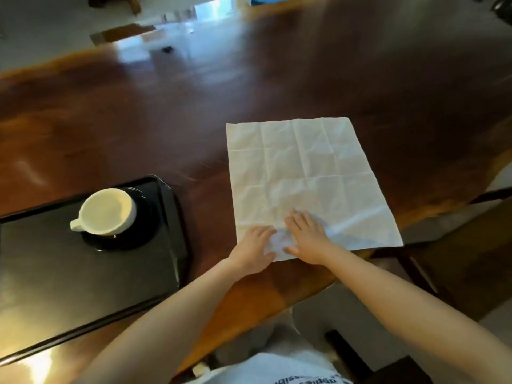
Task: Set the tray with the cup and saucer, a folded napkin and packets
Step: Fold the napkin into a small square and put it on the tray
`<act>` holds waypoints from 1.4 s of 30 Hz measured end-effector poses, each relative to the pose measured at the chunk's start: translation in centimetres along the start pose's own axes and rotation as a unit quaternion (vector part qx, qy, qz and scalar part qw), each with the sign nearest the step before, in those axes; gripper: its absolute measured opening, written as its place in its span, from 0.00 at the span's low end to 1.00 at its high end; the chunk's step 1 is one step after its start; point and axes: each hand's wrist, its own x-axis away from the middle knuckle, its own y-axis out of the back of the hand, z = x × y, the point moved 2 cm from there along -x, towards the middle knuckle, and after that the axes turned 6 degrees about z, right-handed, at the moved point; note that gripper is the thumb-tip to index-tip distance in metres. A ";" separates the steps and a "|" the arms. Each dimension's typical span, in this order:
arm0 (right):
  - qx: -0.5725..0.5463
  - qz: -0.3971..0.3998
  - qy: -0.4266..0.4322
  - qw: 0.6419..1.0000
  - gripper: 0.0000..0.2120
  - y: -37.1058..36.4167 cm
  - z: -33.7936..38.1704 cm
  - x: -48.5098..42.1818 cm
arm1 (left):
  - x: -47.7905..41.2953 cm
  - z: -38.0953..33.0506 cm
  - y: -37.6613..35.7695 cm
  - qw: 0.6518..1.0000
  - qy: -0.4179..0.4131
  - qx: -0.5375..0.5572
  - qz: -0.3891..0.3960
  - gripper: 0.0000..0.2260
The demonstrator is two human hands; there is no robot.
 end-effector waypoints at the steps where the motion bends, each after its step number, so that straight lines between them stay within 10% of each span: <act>1: 0.012 0.004 0.018 1.000 0.38 -0.7 -0.8 0.1 | -0.2 -0.4 -0.9 0.999 -0.005 -0.038 -0.020 0.27; 8: 0.077 -0.050 0.076 0.993 0.35 -2.9 -9.1 0.7 | -1.0 0.0 -2.7 0.979 0.051 -0.194 -0.033 0.27; 12: 0.070 -0.068 0.050 0.994 0.33 -3.2 -15.0 1.6 | -0.2 -1.1 -2.8 0.873 -0.062 -0.483 0.023 0.17; 17: 0.044 -0.067 0.024 0.997 0.36 -2.4 -20.1 2.2 | 0.4 -2.2 -1.9 0.797 -0.084 -0.594 0.067 0.17; 29: 0.099 -0.076 0.029 0.992 0.32 -2.8 -13.2 4.2 | -1.0 -1.0 -1.2 0.961 -0.007 -0.263 -0.084 0.18; 35: 0.106 -0.112 0.014 0.988 0.25 -1.5 -13.2 3.7 | -0.7 -1.1 1.2 0.983 0.066 -0.145 -0.095 0.05; 42: -0.007 -0.137 0.023 0.990 0.26 0.9 -14.2 1.6 | 1.7 0.8 0.2 0.978 0.073 -0.182 -0.066 0.14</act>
